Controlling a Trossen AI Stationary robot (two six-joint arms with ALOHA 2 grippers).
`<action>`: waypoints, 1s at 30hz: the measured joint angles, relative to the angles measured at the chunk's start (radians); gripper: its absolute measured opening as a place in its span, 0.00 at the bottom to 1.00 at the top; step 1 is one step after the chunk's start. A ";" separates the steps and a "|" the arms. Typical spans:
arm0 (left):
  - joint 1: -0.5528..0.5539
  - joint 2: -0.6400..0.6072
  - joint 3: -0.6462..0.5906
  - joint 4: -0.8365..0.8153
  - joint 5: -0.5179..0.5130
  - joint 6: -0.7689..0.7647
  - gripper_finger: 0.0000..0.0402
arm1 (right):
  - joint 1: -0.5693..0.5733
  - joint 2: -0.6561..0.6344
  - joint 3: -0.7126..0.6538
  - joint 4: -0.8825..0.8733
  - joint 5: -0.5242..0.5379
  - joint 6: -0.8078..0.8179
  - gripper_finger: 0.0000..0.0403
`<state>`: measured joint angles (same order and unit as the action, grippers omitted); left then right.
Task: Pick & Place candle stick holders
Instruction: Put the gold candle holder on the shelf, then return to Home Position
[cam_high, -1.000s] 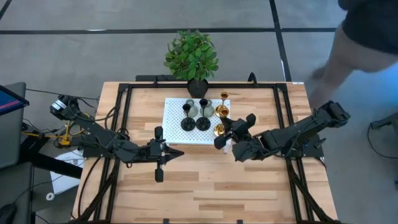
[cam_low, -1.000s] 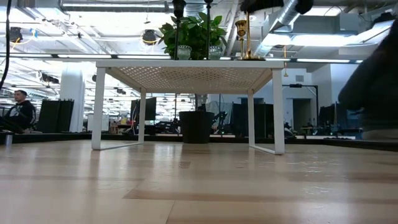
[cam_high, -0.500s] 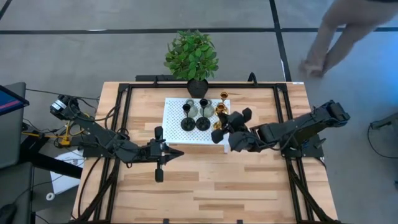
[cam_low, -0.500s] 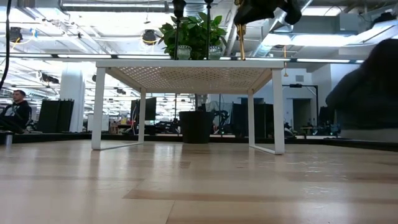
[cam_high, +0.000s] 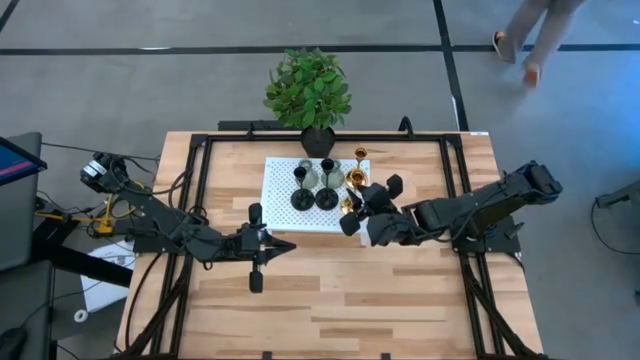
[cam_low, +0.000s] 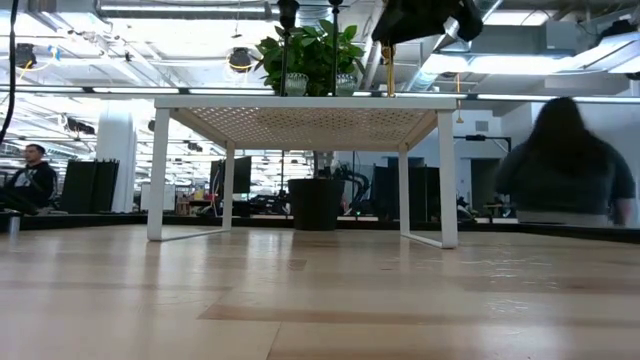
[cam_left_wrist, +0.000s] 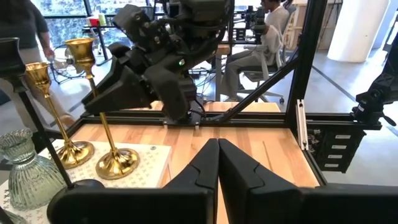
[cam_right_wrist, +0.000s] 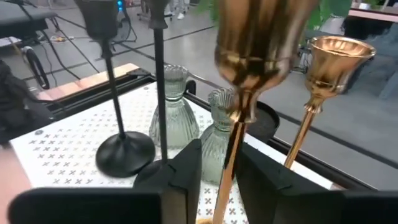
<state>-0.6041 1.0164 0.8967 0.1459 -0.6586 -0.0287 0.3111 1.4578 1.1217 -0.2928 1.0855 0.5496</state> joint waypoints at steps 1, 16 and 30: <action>0.000 0.000 0.000 0.000 0.000 -0.001 0.02 | 0.007 -0.007 0.000 -0.010 0.000 -0.002 0.22; -0.036 -0.009 0.000 -0.010 0.000 0.004 0.02 | 0.174 -0.237 0.001 -0.231 -0.161 0.003 0.36; -0.087 -0.228 0.000 -0.168 0.000 0.006 0.02 | 0.219 -0.376 0.001 -0.262 -0.477 -0.157 0.02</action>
<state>-0.6910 0.7880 0.8963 -0.0216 -0.6589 -0.0227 0.5297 1.0822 1.1225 -0.5549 0.6087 0.3927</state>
